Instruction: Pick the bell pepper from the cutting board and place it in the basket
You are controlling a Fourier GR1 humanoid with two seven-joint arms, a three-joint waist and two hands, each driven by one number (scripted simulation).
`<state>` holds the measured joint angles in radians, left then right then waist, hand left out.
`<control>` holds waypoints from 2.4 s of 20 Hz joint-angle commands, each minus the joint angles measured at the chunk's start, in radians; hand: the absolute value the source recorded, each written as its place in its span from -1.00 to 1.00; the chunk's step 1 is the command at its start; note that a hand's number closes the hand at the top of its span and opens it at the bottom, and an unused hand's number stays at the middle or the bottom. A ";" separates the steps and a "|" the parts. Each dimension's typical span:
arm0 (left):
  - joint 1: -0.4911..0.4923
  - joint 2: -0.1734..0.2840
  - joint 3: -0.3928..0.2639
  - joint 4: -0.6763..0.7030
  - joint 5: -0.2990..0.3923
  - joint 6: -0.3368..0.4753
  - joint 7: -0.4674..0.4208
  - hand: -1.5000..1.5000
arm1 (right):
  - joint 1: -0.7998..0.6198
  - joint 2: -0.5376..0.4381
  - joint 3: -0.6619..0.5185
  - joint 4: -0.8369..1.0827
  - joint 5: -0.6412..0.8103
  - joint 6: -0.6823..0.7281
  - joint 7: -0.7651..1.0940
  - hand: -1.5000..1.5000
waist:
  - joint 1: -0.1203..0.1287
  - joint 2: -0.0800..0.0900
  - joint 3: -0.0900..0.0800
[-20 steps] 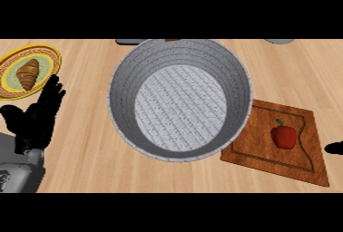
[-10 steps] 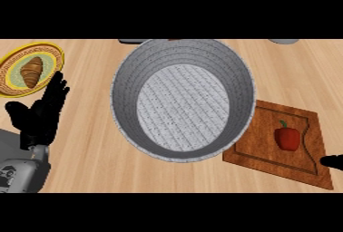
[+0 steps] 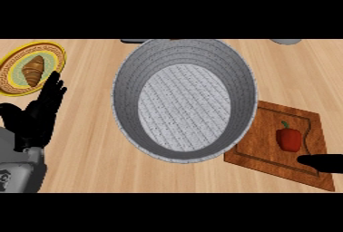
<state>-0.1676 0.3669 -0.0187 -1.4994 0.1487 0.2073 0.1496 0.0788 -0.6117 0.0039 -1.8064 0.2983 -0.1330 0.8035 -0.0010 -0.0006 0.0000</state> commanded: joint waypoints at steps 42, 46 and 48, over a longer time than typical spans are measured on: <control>-0.028 -0.112 0.198 0.063 -0.132 -0.161 -0.032 0.00 | -0.122 0.308 -0.167 0.366 0.364 0.058 -0.297 -1.00 | 0.000 0.001 0.000; -0.063 -0.146 0.166 0.072 -0.171 -0.128 -0.005 0.00 | -0.196 0.359 -0.148 0.530 0.406 -0.006 -0.339 -1.00 | 0.002 0.001 0.000; -0.084 -0.135 0.180 0.094 -0.165 -0.142 0.003 0.00 | -0.127 0.384 -0.136 0.510 0.419 -0.041 -0.377 -1.00 | 0.000 0.001 0.000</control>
<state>-0.2220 0.2302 0.1487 -1.4424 -0.0130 0.0691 0.1503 -0.0546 -0.2605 -0.1418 -1.3639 0.6938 -0.1318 0.4678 -0.0012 -0.0023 -0.0038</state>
